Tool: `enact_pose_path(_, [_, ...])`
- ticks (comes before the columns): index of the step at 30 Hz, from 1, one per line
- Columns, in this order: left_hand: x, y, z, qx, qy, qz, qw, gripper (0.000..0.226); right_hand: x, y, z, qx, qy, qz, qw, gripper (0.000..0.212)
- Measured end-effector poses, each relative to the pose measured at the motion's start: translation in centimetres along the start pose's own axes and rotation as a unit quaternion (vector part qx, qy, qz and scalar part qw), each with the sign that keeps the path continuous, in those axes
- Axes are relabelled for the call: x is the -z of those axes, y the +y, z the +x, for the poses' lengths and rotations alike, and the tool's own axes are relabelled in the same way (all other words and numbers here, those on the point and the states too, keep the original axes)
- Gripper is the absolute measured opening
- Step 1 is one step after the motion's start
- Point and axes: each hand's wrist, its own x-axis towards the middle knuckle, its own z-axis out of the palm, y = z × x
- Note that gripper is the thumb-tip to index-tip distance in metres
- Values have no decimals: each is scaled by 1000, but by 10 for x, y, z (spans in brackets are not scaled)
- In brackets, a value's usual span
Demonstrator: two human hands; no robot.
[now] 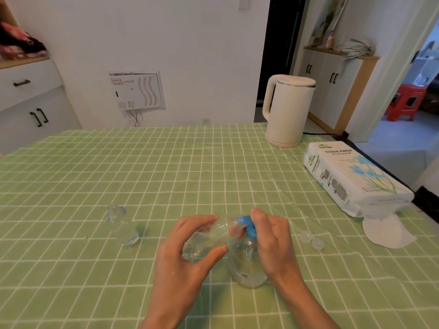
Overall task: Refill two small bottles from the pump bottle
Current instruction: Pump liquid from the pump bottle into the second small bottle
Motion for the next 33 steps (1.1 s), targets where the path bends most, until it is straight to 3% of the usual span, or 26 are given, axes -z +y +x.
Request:
enact_pose_path(12, [-1, 4, 1, 4, 6, -20, 1000, 46, -2, -2, -3, -12, 1, -1, 1000, 80])
enact_pose_path(27, [0, 2, -1, 7, 2, -9, 1000, 47, -1, 2, 1, 20, 4, -3, 1000, 62])
enact_pose_path(33, [-1, 3, 0, 9, 2, -16, 1000, 47, -1, 2, -2, 19, 4, -5, 1000, 64])
